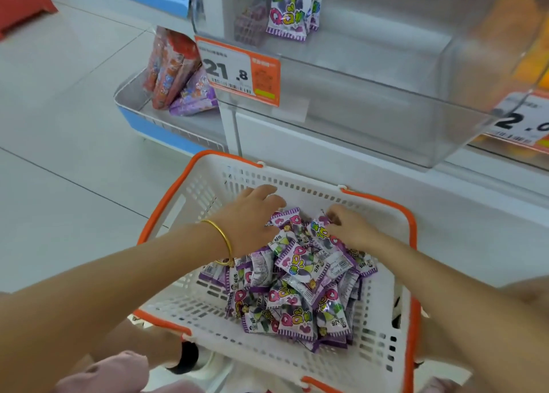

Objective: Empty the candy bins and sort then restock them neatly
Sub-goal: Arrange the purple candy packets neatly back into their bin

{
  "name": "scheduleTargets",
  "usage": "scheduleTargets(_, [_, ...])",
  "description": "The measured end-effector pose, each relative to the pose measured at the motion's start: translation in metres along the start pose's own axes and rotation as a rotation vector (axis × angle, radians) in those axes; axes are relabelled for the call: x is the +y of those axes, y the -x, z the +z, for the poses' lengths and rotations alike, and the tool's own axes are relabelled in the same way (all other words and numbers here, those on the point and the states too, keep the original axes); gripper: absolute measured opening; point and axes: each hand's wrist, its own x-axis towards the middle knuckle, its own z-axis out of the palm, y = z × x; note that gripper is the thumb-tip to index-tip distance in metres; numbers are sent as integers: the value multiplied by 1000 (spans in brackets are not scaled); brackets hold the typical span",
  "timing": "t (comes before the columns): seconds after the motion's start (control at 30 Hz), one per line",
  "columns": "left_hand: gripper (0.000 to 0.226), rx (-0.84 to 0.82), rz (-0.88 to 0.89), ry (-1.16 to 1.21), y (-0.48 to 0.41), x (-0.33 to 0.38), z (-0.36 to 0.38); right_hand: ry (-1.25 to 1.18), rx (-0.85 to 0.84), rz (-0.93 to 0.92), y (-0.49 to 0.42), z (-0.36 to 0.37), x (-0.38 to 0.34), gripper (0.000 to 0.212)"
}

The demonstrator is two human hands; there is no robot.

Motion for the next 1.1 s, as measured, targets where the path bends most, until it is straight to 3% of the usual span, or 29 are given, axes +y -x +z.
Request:
scheduleTargets(0.13, [56,-49,-81,275,0,10,-1,-426,-103,-49,30,-29,-41,10])
scheduleTargets(0.27, [54,-87,-141,526,0,14,-2,-528,-108,-171,52,-33,-66,17])
scheduleTargets(0.43, [20,-41,-141,640,3,20,-1,-619,65,-188,62,-30,-74,22])
scheduleTargets(0.53, [25,-29,-218,875,2,18,0,-627,187,-167,61,-29,-72,17])
scheduleTargets(0.63, [32,131,-368,1135,-2,13,4,-730,233,-68,53,-27,-67,13])
scheduleTargets(0.73, [21,307,-544,1502,-5,8,10,-1093,159,134,49,-21,-70,12])
scheduleTargets(0.87, [38,237,-538,1744,-6,14,25,-1370,33,291,45,-1,-74,8])
scheduleTargets(1.03, [51,385,-679,1839,-19,3,39,-1338,-197,329,33,23,-69,16])
scheduleTargets(1.1, [50,399,-756,1826,-24,-10,44,-1214,-165,346,24,27,-56,31])
